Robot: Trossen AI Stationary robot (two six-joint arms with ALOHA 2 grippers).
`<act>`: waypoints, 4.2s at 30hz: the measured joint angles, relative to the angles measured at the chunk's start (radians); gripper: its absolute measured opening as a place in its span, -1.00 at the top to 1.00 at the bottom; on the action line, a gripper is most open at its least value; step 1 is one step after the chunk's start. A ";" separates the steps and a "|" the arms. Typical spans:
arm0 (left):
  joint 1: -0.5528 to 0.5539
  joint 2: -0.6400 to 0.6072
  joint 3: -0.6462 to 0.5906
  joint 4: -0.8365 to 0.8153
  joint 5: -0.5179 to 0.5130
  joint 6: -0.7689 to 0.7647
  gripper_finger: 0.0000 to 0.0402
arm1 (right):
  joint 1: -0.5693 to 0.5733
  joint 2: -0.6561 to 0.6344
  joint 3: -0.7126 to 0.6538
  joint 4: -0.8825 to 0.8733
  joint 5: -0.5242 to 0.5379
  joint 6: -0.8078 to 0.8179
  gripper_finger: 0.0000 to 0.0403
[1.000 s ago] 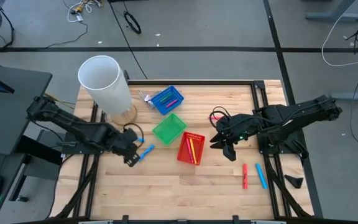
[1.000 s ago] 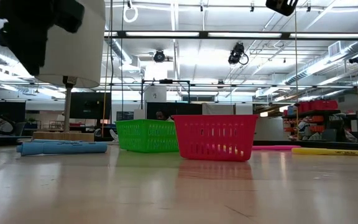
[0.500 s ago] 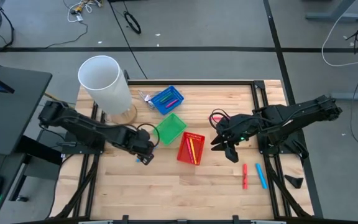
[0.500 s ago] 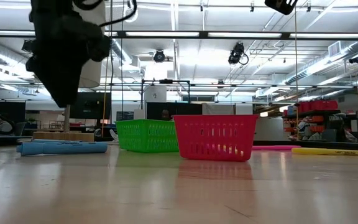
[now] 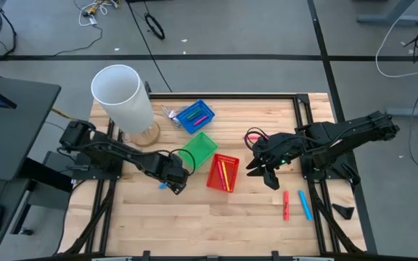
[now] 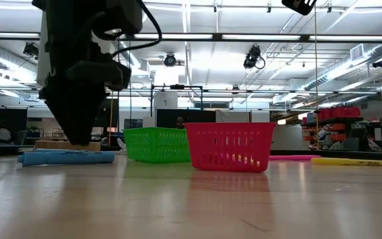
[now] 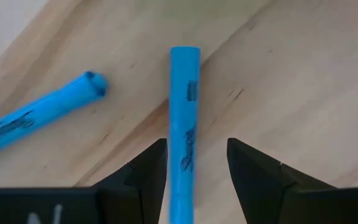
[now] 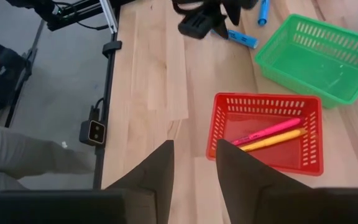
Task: Pick & Place Markers
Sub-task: Put the bottom left blue highlighter pen into the green bin
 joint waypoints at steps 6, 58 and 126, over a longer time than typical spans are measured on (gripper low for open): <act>0.002 0.070 0.000 0.015 -0.003 0.018 0.13 | 0.000 0.000 0.000 0.004 -0.006 0.000 0.40; -0.003 0.010 0.385 -0.282 0.096 -0.054 0.67 | 0.000 0.000 0.000 0.054 -0.007 -0.056 0.40; 0.388 0.437 0.719 -0.392 -0.057 0.437 0.67 | -0.003 -0.294 0.000 -0.003 -0.105 -0.209 0.40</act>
